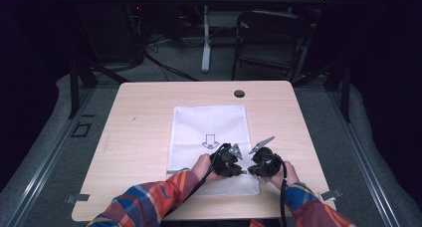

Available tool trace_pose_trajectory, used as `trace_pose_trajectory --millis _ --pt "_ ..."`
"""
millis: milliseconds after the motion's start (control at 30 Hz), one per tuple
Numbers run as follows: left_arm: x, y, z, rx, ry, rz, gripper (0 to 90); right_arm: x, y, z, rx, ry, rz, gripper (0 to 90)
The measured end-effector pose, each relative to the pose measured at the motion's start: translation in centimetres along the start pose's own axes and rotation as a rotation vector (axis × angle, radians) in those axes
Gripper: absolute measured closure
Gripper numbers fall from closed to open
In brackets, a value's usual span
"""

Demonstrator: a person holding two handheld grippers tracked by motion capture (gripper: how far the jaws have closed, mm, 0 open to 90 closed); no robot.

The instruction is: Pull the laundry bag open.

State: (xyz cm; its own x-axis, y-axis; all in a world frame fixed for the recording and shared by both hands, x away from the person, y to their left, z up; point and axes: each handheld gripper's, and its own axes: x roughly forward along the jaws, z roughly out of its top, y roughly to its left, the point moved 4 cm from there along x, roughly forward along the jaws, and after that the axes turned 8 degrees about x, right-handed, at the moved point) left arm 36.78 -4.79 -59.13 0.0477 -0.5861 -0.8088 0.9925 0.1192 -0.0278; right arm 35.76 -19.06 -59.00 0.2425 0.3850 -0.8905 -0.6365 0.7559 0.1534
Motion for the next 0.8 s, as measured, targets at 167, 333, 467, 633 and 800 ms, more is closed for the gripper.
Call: trace_pose_trajectory --millis 167,333,467,633,800 --pt "-0.2 0.1 -0.3 -0.002 0.000 -0.002 82.0 0.0 0.0 0.0 0.006 0.000 0.001 90.0" --pt "-0.8 0.2 -1.0 -0.013 0.002 -0.010 81.9 0.0 0.1 0.0 0.017 -0.004 -0.004 90.0" --pt "-0.7 0.3 -1.2 -0.022 -0.006 -0.015 81.7 0.1 0.2 -0.2 0.032 0.006 -0.001 90.0" --pt "-0.6 0.4 -1.4 -0.027 -0.008 -0.024 81.6 0.0 0.6 0.1 -0.019 0.034 -0.036 90.0" --pt "-0.5 0.4 -1.5 -0.023 -0.006 -0.023 81.5 -0.1 1.4 1.2 0.005 -0.049 -0.015 90.0"
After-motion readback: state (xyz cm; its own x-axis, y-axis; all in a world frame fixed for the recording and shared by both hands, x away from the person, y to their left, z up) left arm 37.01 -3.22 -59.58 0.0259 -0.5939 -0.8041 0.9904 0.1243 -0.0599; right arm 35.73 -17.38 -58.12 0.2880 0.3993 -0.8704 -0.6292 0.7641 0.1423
